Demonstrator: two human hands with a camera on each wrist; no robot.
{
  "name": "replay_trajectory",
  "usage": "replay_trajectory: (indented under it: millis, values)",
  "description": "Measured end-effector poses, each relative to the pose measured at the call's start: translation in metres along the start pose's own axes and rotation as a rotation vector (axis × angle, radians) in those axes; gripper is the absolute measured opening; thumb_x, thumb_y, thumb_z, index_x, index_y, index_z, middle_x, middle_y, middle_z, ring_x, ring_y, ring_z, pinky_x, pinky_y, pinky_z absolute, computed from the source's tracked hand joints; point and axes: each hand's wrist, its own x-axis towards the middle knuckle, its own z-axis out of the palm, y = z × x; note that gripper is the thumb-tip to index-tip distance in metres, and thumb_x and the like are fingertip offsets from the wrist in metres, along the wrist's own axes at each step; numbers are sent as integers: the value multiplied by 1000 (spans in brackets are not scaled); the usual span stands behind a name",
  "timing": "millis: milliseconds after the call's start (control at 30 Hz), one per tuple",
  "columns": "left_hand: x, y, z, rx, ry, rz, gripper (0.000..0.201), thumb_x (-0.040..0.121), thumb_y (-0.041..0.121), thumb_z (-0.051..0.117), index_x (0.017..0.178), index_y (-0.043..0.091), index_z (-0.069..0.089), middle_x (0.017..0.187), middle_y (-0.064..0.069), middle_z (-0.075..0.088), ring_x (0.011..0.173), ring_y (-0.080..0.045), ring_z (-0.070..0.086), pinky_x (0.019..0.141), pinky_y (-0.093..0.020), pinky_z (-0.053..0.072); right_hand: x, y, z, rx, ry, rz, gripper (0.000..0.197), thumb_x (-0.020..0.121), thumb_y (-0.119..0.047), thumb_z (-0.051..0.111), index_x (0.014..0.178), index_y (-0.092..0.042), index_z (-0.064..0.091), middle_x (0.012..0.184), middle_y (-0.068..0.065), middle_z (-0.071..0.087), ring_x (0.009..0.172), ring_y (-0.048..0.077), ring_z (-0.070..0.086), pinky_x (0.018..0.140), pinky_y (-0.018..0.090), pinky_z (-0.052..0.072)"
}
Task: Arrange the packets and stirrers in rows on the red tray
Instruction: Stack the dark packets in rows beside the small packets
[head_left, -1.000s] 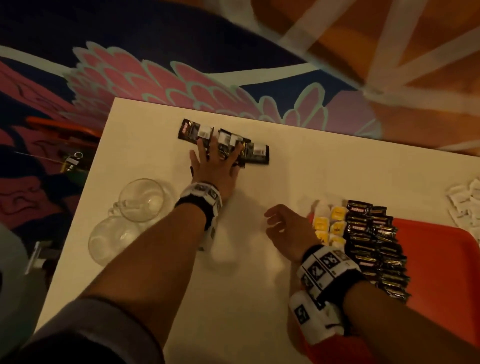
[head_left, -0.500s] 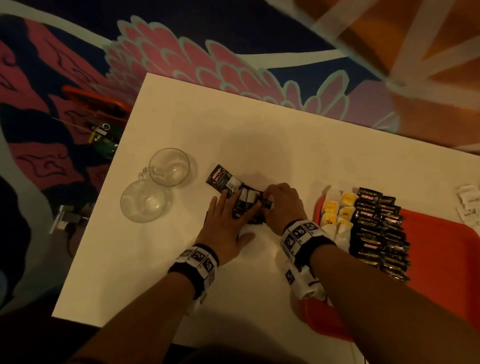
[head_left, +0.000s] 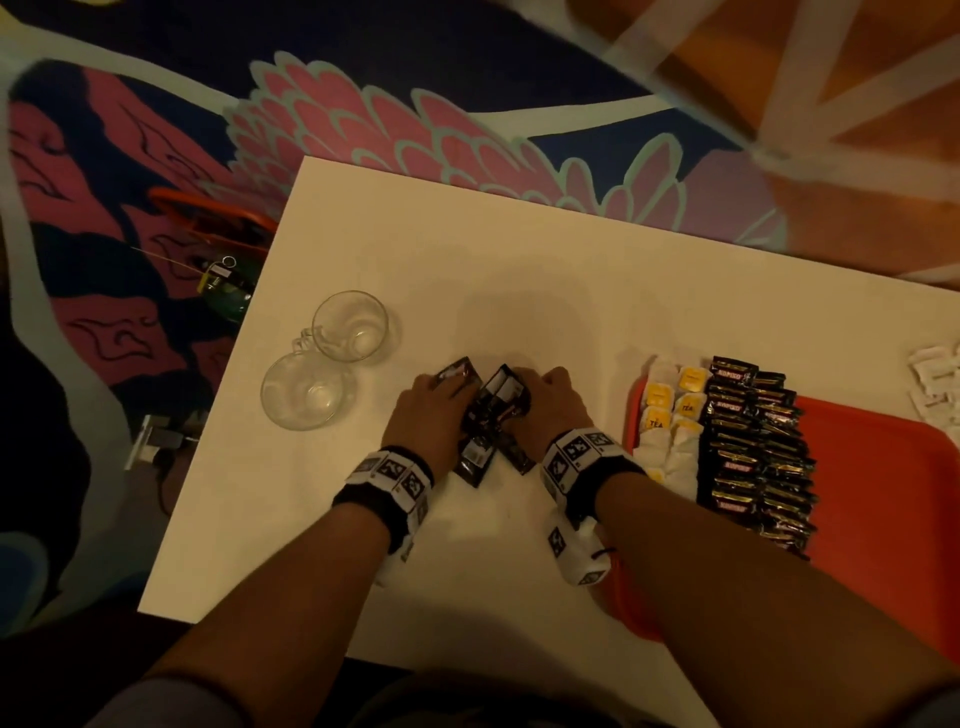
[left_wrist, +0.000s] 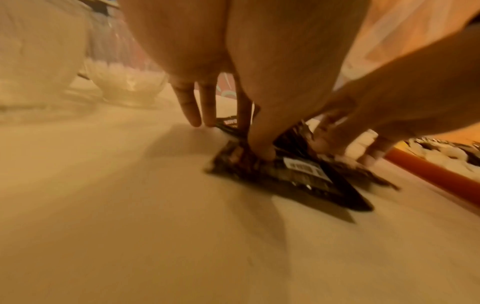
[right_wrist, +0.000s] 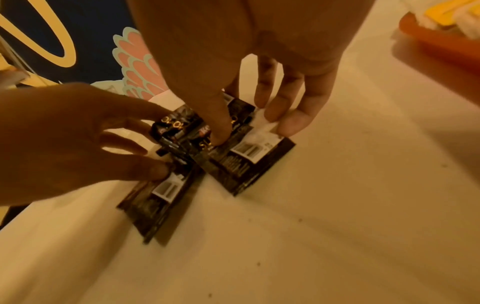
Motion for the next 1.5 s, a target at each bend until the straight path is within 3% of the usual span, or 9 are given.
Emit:
replay_trajectory:
  millis: [167, 333, 467, 633, 733, 833, 1067, 1300, 1500]
  values:
    - [-19, 13, 17, -90, 76, -88, 52, 81, 14, 71, 132, 18, 60, 137, -6, 56, 116, -36, 47, 86, -42, 45, -8, -3, 5, -42, -16, -16, 54, 85, -31, 64, 133, -21, 43, 130, 6, 35, 115, 30, 42, 93, 41, 46]
    - [-28, 21, 15, -111, 39, -221, 42, 94, 25, 57, 136, 31, 50, 149, 0, 28, 124, -29, 34, 75, -36, 46, -9, -7, 7, 80, -48, -24, 45, 80, -26, 69, 113, -14, 41, 112, 7, 50, 101, 28, 53, 81, 39, 49]
    - [-32, 22, 11, -279, 39, -260, 37, 94, 26, 58, 131, 27, 55, 148, -6, 29, 125, -31, 34, 83, -37, 47, -12, -10, 6, 168, -86, 42, 38, 86, -25, 64, 114, -17, 40, 94, 5, 57, 81, 24, 59, 73, 39, 55]
    - [-42, 18, 14, -463, 60, -156, 37, 83, 11, 69, 119, 18, 67, 138, -12, 39, 122, -31, 40, 96, -23, 30, -10, -10, 1, 133, -113, 82, 42, 90, -28, 59, 128, -19, 45, 111, 9, 61, 93, 26, 60, 77, 33, 50]
    - [-45, 21, 17, -423, 69, -84, 29, 77, 0, 70, 106, 4, 72, 130, -20, 49, 115, -37, 47, 92, -22, 32, -9, -13, 0, 172, -161, 106, 44, 88, -27, 59, 131, -22, 47, 111, 8, 61, 96, 27, 61, 80, 34, 53]
    - [-45, 25, 22, -439, 65, -50, 17, 67, -5, 73, 84, -1, 73, 102, -21, 63, 92, -41, 62, 78, -26, 42, -10, -13, 1, 194, -170, 99, 43, 87, -28, 62, 127, -21, 48, 108, 7, 60, 90, 24, 59, 77, 34, 52]
    - [-39, 35, 19, -592, 66, -149, 19, 89, 7, 65, 104, -3, 72, 113, -18, 63, 102, -33, 60, 79, -19, 35, -14, -11, 12, 211, -102, 68, 33, 86, -25, 64, 116, -14, 55, 114, 11, 63, 102, 27, 61, 83, 30, 49]
    - [-29, 32, 11, -752, 16, -315, 27, 104, 17, 44, 87, 1, 58, 90, -17, 62, 84, -28, 57, 67, -27, 36, -15, -17, 19, 267, -49, 151, 31, 86, -22, 57, 115, -14, 58, 116, 11, 61, 105, 28, 58, 85, 29, 46]
    - [-19, 27, 3, -599, -141, -259, 33, 105, 20, 40, 81, 4, 55, 83, -14, 57, 76, -25, 52, 61, -28, 31, -13, -15, 18, 301, -39, 149, 32, 87, -30, 65, 116, -17, 63, 117, 8, 64, 105, 25, 60, 77, 22, 40]
